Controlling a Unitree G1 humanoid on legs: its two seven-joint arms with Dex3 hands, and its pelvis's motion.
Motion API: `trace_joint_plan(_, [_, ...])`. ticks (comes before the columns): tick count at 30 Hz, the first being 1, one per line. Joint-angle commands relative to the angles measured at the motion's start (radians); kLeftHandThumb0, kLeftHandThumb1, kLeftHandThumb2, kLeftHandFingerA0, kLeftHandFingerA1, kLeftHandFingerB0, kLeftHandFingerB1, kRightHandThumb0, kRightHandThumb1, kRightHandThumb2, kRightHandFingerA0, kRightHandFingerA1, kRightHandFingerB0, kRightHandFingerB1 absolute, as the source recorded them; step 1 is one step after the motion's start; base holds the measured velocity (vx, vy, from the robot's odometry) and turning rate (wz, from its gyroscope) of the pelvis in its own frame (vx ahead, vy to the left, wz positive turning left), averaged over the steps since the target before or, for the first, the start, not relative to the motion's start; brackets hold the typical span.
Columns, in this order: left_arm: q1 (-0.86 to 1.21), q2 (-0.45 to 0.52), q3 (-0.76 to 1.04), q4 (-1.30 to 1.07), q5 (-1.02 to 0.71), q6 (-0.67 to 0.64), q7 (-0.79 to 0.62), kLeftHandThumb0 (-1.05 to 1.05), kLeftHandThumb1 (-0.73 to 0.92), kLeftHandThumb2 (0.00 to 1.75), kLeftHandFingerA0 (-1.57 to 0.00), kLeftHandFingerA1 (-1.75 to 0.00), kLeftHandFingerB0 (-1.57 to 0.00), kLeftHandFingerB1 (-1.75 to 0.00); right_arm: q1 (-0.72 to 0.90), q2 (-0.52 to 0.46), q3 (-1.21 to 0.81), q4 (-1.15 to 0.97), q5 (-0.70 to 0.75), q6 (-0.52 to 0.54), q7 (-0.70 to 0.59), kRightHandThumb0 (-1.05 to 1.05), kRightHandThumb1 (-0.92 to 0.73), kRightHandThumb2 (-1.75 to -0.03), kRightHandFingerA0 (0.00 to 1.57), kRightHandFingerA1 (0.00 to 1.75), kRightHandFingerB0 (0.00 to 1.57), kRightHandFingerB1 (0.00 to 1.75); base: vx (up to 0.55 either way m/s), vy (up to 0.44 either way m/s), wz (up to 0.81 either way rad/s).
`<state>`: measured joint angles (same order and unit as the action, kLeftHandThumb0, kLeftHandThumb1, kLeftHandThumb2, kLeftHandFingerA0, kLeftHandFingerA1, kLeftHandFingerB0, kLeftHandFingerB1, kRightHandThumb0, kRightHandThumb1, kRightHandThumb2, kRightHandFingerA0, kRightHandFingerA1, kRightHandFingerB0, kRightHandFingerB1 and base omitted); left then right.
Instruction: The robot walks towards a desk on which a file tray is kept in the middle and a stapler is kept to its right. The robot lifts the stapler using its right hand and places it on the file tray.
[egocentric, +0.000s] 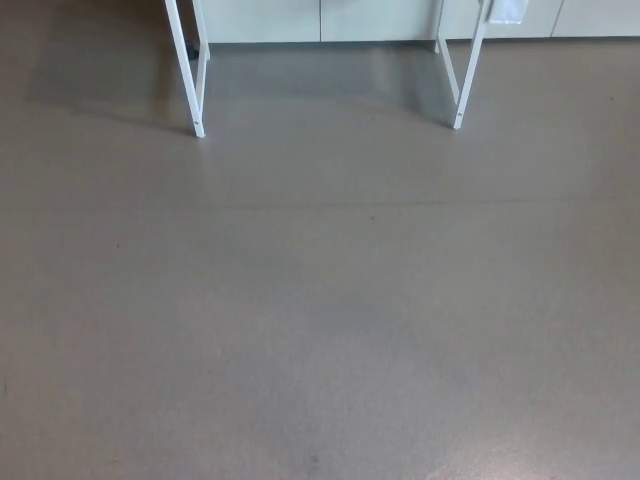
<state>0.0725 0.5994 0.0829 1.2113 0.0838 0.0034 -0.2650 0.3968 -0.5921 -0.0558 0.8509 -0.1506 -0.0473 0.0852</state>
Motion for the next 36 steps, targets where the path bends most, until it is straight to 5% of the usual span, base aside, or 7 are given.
trace_joint_plan(1, [-0.006, 0.02, 0.009, 0.014, -0.009, -0.054, -0.042, -0.7, 0.68, 0.75, -0.27, -0.77, -0.29, -0.71, 0.007, -0.019, -0.008, -0.003, 0.003, -0.032, 0.019, -1.05, -0.81, -1.16, 0.0, 0.13, 0.0, 0.04, 0.0, 0.0, 0.0])
trace_joint_plan(6, [-0.005, 0.023, 0.02, 0.011, -0.019, -0.05, -0.065, -0.36, 0.57, 1.15, -0.2, -0.63, -0.18, -0.61, 0.006, -0.019, -0.009, -0.001, 0.002, -0.035, 0.019, -1.05, -0.81, -1.16, 0.0, 0.13, 0.0, 0.04, 0.0, 0.0, 0.0])
trace_joint_plan(9, [0.003, 0.021, 0.006, 0.009, -0.002, -0.05, -0.044, -0.66, 0.72, 0.72, -0.26, -0.71, -0.28, -0.65, 0.009, -0.021, -0.008, 0.003, 0.0, -0.038, 0.02, -1.05, -0.81, -1.16, 0.0, 0.13, 0.0, 0.04, 0.0, 0.0, 0.0])
trace_joint_plan(16, [0.001, 0.017, 0.022, 0.019, -0.016, -0.051, -0.054, -0.37, 0.54, 1.13, -0.2, -0.64, -0.18, -0.61, 0.009, -0.021, -0.009, 0.004, -0.001, -0.039, 0.021, -1.05, -0.81, -1.16, 0.0, 0.13, 0.0, 0.04, 0.0, 0.0, 0.0])
trace_joint_plan(20, [0.001, 0.018, 0.015, 0.02, -0.008, -0.058, -0.048, -0.71, 0.68, 0.76, -0.27, -0.77, -0.28, -0.71, 0.008, -0.021, -0.009, 0.005, -0.001, -0.04, 0.021, -1.05, -0.81, -1.16, 0.0, 0.13, 0.0, 0.04, 0.06, 0.009, -0.02])
trace_joint_plan(25, [-0.009, 0.018, 0.01, 0.032, -0.006, -0.066, -0.053, -0.79, 0.51, 1.07, -0.25, -0.71, -0.27, -0.68, 0.008, -0.021, -0.01, 0.001, 0.001, -0.039, 0.021, -1.05, -0.81, -1.16, 0.0, 0.13, 0.0, 0.04, -0.07, -0.02, 0.12])
trace_joint_plan(36, [-0.02, 0.018, -0.024, 0.043, 0.015, -0.056, -0.024, -0.8, 0.69, 0.77, -0.29, -0.82, -0.3, -0.75, 0.008, -0.023, -0.012, -0.001, 0.0, -0.039, 0.022, -1.05, -0.81, -1.16, 0.0, 0.13, 0.0, 0.04, 0.13, 0.069, -0.07])
